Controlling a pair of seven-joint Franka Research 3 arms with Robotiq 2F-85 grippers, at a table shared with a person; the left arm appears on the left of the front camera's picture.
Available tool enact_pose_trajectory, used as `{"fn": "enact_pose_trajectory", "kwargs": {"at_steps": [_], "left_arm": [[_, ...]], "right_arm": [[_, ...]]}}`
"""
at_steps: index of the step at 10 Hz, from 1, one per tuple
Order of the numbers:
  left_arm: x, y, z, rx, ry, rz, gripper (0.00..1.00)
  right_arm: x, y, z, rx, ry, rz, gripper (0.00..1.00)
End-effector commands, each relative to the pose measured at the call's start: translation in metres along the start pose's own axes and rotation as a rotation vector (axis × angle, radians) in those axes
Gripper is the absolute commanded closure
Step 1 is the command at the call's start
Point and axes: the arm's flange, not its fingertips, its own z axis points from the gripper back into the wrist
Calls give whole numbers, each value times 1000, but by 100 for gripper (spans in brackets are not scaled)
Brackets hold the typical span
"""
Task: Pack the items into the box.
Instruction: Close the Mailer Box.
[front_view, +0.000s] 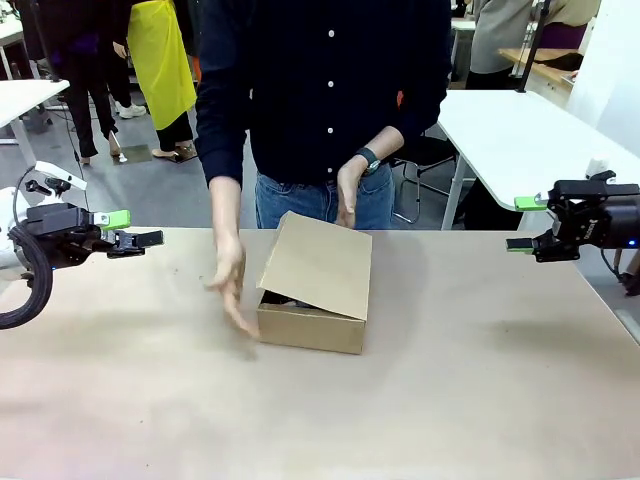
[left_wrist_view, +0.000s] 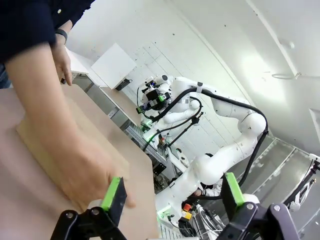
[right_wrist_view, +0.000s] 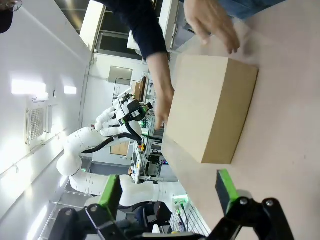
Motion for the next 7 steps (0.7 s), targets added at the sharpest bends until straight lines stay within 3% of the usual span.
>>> {"fn": "enact_pose_trajectory", "kwargs": {"at_steps": [1,7], "left_arm": [[-3,-4,0,4,-3,-17,0],[-3,-4,0,4,-3,-17,0]], "right_arm": [[0,1,1,10,2,17,0],[0,1,1,10,2,17,0]]}}
